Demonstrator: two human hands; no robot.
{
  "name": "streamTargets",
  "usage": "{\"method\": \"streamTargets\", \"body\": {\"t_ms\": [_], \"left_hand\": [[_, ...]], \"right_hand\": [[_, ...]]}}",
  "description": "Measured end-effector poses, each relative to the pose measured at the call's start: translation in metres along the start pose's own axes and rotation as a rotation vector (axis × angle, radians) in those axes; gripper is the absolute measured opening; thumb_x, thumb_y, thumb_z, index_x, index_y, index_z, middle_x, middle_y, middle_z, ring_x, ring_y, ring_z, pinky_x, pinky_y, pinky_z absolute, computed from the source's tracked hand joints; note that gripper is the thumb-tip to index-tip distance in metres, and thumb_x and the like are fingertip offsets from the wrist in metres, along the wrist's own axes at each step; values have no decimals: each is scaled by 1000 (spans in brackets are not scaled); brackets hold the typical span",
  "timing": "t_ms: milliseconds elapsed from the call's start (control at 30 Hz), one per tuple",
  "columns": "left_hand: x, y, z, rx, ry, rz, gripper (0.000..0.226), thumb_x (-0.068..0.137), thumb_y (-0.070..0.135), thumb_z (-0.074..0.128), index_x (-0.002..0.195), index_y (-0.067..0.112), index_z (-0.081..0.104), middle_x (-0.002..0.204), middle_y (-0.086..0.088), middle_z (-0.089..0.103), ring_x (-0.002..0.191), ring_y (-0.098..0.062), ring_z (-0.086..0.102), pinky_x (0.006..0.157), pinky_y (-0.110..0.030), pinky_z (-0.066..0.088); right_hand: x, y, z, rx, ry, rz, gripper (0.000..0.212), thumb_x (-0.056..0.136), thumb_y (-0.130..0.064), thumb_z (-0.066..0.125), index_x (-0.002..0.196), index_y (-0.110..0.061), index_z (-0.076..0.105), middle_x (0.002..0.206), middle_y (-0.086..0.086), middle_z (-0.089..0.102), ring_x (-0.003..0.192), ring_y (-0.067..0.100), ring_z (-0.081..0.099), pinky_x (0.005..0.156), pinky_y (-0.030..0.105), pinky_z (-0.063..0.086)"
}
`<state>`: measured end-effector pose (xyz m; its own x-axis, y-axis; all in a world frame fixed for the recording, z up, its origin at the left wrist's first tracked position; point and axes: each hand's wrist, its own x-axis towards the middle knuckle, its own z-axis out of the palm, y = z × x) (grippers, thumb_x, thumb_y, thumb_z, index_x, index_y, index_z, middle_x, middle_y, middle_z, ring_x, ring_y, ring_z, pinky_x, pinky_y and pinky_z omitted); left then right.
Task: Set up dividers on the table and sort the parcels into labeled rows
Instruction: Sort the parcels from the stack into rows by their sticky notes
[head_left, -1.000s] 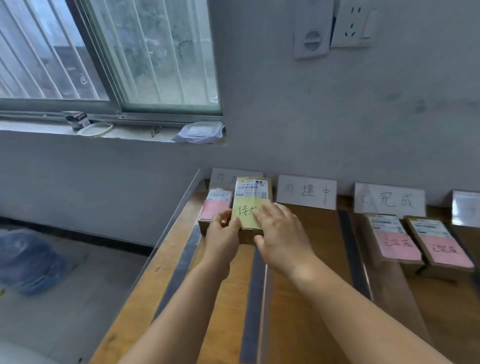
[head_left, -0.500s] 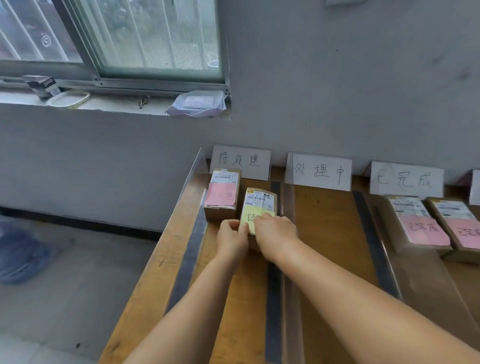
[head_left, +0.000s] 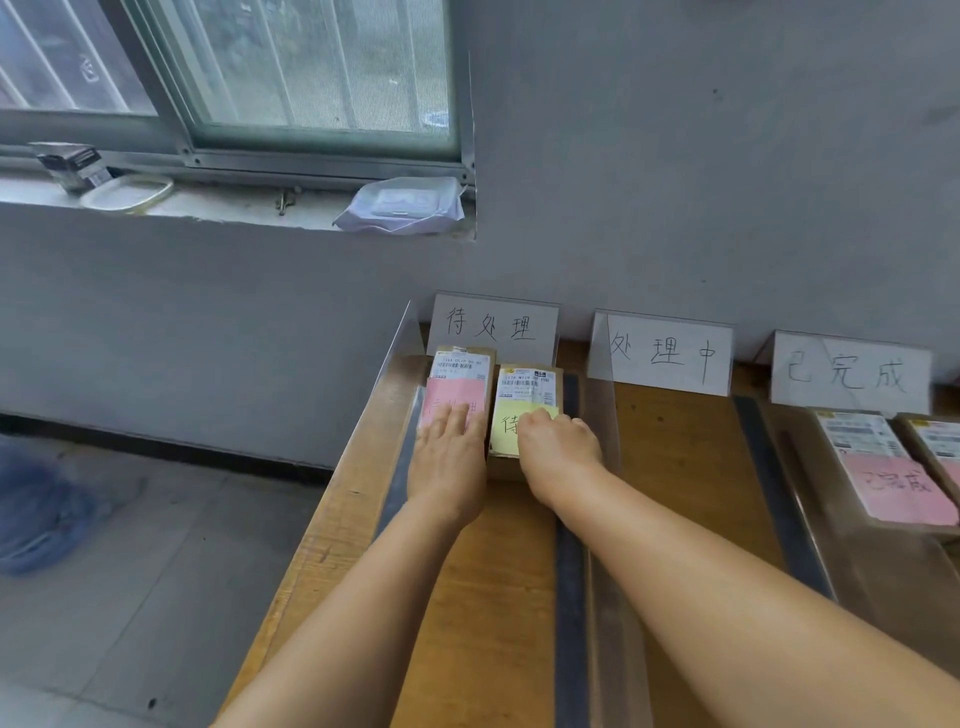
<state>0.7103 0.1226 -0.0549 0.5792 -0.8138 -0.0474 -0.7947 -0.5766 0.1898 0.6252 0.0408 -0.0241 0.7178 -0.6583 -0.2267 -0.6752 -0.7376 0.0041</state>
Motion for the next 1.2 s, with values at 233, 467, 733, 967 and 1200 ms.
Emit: {"method": "streamTargets", "body": {"t_ms": [233,467,733,967,1200], "left_hand": [[8,-6,-3,15,12,92,50,87,6,53,134,20,43,144,0,39,133,-21,34,109,-34,28],[9,-3,-10,69,-19,111,47,89,17,55,133,19,42,138,-1,44,131,-21,37,108,-36,30],[-5,24,-41,10,69,161,52,90,28,56,137,20,34,141,-1,40,131,-22,34,105,-35,30],[-37,72,-64,-109,87,218,70,93,33,54,150,23,15,154,-3,24,142,-25,20,113,-38,22],[-94,141,-67,-84,110,367,73,93,38,53,152,23,12,157,-2,21,145,-22,14,115,-35,17]], "right_hand": [[20,0,-4,49,27,46,42,92,-13,55,132,-10,41,126,11,49,113,28,48,91,36,41],[11,2,-6,15,32,33,51,89,-16,59,135,-11,37,132,10,44,120,27,41,100,36,34],[-35,23,-27,109,197,-25,63,88,-35,61,139,-14,31,142,4,36,134,24,28,112,38,20],[-99,68,-33,235,296,67,72,93,-43,51,150,-19,14,157,2,17,145,21,9,116,39,7],[-177,130,-27,252,350,173,72,94,-45,49,150,-21,10,158,0,13,146,19,5,116,39,4]]}}
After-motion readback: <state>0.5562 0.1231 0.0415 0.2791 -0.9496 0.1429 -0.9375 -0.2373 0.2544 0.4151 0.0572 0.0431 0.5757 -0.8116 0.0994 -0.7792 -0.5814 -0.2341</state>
